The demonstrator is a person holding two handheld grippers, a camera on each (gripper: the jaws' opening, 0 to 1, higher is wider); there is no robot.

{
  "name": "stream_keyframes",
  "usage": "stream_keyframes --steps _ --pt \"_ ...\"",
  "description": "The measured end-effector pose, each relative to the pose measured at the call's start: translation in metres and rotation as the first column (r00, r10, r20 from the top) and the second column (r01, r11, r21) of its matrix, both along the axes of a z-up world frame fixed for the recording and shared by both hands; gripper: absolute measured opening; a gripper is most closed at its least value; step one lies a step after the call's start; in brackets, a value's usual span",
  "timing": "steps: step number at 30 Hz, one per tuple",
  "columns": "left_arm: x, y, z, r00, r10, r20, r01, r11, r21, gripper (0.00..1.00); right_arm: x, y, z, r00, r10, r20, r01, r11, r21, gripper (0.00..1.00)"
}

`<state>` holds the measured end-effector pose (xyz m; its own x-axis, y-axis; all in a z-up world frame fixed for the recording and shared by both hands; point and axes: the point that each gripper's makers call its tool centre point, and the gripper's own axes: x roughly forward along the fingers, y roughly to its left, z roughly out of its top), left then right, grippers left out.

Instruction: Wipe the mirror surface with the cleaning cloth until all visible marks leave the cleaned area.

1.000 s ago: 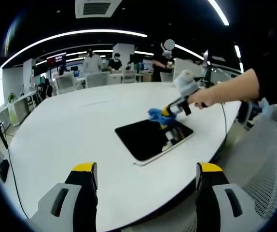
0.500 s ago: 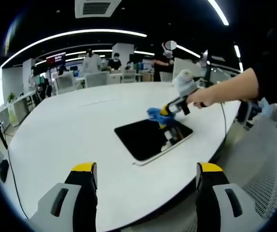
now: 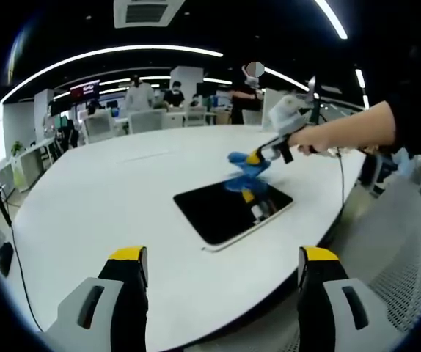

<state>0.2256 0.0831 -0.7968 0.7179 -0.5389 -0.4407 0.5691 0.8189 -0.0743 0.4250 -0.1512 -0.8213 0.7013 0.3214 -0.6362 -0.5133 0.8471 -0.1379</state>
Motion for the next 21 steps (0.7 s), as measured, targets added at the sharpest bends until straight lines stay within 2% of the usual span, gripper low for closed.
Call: stream_keyframes --steps 11,21 --pt "-0.001 0.000 0.001 1.000 0.000 0.003 0.000 1.000 -0.002 0.83 -0.012 -0.024 0.013 0.999 -0.029 0.014 0.028 0.999 0.014 0.00" --pt "-0.001 0.000 0.001 1.000 -0.003 0.004 0.003 1.000 -0.004 0.83 -0.026 -0.048 0.017 0.998 -0.054 0.014 0.054 0.998 0.019 0.00"
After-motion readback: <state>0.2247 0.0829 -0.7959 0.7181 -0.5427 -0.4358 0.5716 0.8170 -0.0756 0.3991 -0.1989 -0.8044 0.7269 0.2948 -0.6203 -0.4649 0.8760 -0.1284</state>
